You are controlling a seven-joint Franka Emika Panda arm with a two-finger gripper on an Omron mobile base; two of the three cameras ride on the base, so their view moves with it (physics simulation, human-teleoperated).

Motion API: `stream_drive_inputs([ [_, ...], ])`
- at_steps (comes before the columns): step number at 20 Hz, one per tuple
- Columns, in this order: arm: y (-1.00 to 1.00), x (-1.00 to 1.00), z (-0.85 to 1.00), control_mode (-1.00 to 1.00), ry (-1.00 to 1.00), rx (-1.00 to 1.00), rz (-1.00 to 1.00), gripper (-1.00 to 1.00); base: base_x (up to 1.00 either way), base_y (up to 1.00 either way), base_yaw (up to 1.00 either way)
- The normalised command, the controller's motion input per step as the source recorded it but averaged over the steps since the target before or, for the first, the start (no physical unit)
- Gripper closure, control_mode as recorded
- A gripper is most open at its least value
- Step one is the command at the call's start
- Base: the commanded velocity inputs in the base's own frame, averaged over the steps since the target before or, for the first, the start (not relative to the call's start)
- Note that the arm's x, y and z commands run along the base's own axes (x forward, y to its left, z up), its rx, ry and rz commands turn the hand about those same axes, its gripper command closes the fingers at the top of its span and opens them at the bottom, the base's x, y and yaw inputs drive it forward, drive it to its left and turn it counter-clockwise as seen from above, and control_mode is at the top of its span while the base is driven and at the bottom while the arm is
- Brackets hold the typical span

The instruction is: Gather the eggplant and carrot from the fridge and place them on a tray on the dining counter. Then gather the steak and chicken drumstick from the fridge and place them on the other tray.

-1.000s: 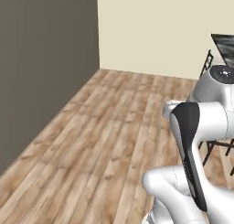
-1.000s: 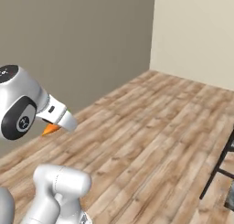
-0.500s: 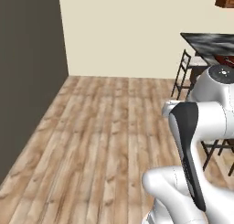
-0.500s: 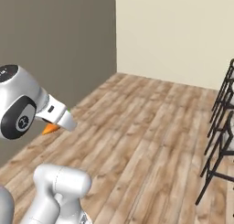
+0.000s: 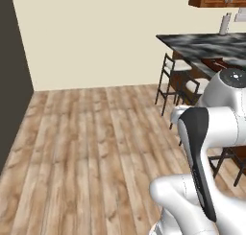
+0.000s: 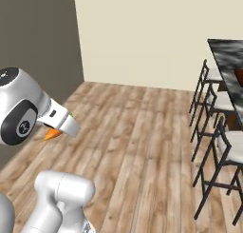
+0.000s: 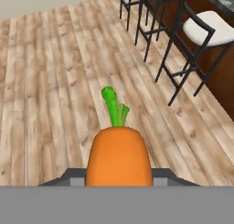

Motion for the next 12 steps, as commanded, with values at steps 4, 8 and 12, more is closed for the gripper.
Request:
stream_drive_inputs([
  [4,0.0,0.0,0.0,1.0,0.0,0.0,0.0,1.0,0.84,0.49,-0.39],
  [8,0.0,0.0,0.0,1.0,0.0,0.0,0.0,1.0,0.9,0.57,-0.38],
  [12,0.0,0.0,0.0,1.0,0.0,0.0,0.0,1.0,0.92,0.55,-0.38],
])
